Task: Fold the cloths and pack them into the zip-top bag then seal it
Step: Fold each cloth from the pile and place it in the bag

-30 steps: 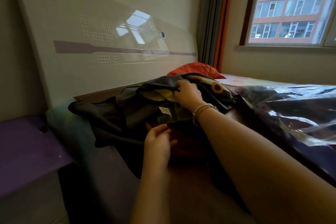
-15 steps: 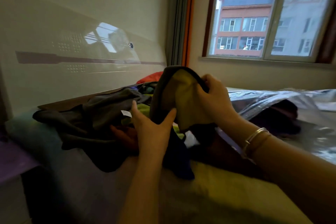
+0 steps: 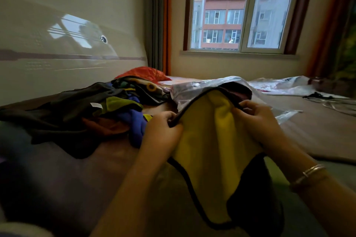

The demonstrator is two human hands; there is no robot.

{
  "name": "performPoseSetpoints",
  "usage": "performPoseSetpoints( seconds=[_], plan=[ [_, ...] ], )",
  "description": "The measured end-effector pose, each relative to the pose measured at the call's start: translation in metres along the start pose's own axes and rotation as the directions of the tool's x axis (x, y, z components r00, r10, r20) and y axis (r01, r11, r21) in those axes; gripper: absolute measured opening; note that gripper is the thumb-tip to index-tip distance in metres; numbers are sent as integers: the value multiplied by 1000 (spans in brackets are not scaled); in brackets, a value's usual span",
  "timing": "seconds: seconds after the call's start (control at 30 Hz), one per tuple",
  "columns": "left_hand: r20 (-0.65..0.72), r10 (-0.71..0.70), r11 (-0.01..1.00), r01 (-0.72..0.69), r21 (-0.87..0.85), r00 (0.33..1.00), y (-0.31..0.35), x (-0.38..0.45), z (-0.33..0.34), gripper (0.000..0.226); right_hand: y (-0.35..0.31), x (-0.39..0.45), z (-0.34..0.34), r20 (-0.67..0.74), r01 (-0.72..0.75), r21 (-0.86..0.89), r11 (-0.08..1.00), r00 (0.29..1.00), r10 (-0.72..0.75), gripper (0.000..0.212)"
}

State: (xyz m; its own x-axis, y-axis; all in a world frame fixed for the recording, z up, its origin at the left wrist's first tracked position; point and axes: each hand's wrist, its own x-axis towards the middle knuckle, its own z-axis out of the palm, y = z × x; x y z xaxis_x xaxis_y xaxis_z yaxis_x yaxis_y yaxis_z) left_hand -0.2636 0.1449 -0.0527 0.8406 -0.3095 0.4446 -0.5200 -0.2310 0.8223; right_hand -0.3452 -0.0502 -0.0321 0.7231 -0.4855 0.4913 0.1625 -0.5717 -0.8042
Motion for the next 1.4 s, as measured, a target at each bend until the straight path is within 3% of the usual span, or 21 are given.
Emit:
performPoseSetpoints(
  seconds=[0.17,0.27,0.33,0.4,0.5,0.67,0.73,0.77,0.87,0.97,1.03,1.13,1.27,1.4],
  plan=[
    [96,-73,997,71,23,993,-2,0,21,13,25,-7,-20,7,52,-472,880,998,-55,9],
    [123,-140,989,134,59,982,-5,10,29,4,29,-6,-31,9,56,-583,810,998,-62,14],
    [110,-199,979,192,70,974,-9,16,31,5,31,-2,-36,34,14,-604,797,999,8,15],
    [102,-212,974,202,98,972,-15,22,30,7,29,0,-41,49,-122,-534,836,983,175,12],
    [131,-206,977,196,85,970,-22,24,26,5,24,2,-46,141,-400,-230,887,888,437,20],
    [266,-200,924,272,-268,943,-16,13,21,9,15,2,-49,254,-374,160,913,910,328,17],
    [286,-194,880,296,-372,938,-11,10,24,11,8,-8,-45,366,-414,365,834,887,281,27],
    [276,-192,863,295,-410,942,-8,9,27,9,4,-13,-42,433,-424,379,823,867,247,29],
    [210,-176,878,250,-408,962,-7,9,34,3,-1,-23,-23,491,-313,215,925,854,175,25],
    [256,-192,875,283,-393,947,-7,6,36,5,7,-24,-6,343,-114,-62,992,931,128,21],
    [273,-205,883,298,-362,940,-7,6,37,5,13,-23,2,277,78,-305,949,961,10,22],
    [288,-215,890,309,-336,933,-8,8,35,3,20,-23,9,277,299,-466,832,943,-184,26],
    [338,-204,884,322,-340,919,-10,8,32,10,22,-23,15,390,505,-345,791,844,-368,17],
    [342,-169,902,285,-324,924,-11,9,27,16,16,-25,19,497,509,-131,851,776,-388,11]
  ],
)
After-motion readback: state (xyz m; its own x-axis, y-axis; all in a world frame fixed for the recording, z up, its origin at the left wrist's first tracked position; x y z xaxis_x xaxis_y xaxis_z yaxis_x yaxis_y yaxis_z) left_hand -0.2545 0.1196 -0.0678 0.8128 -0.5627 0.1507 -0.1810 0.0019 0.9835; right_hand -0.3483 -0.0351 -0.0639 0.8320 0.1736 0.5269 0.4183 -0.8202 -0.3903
